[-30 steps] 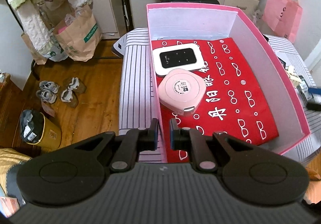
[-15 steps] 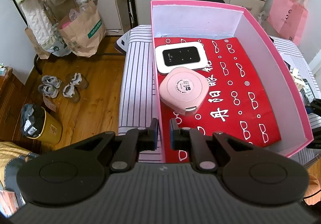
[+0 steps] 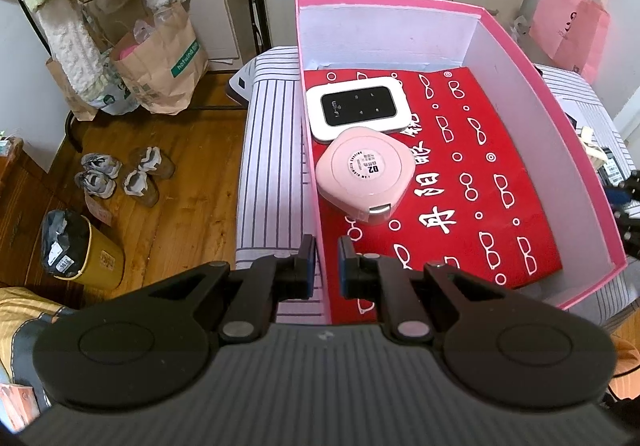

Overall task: Organize rigid objects
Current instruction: 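Carry the keys into the box and drop them beside the tape measure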

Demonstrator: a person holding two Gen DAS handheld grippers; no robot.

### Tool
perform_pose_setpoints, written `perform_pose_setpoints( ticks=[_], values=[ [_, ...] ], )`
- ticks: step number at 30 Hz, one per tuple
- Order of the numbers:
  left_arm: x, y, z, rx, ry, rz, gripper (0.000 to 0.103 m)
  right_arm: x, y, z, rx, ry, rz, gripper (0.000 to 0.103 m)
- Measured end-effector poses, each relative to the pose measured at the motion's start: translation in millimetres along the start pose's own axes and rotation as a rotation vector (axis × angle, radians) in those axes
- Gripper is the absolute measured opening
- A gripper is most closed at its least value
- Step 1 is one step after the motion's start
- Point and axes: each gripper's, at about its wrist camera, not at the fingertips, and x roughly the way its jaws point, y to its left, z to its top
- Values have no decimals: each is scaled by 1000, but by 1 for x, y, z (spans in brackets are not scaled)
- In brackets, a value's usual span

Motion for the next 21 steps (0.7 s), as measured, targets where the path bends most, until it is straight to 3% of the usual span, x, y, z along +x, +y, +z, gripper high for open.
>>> perform_pose_setpoints(
  ticks=[12, 21],
  values=[
    [5, 4, -4, 4, -8, -33, 11, -38, 5, 70, -67, -77, -28, 24],
    [5, 7, -6, 22, -21, -60, 11, -62, 24, 130, -128, -195, -13, 24]
  ],
)
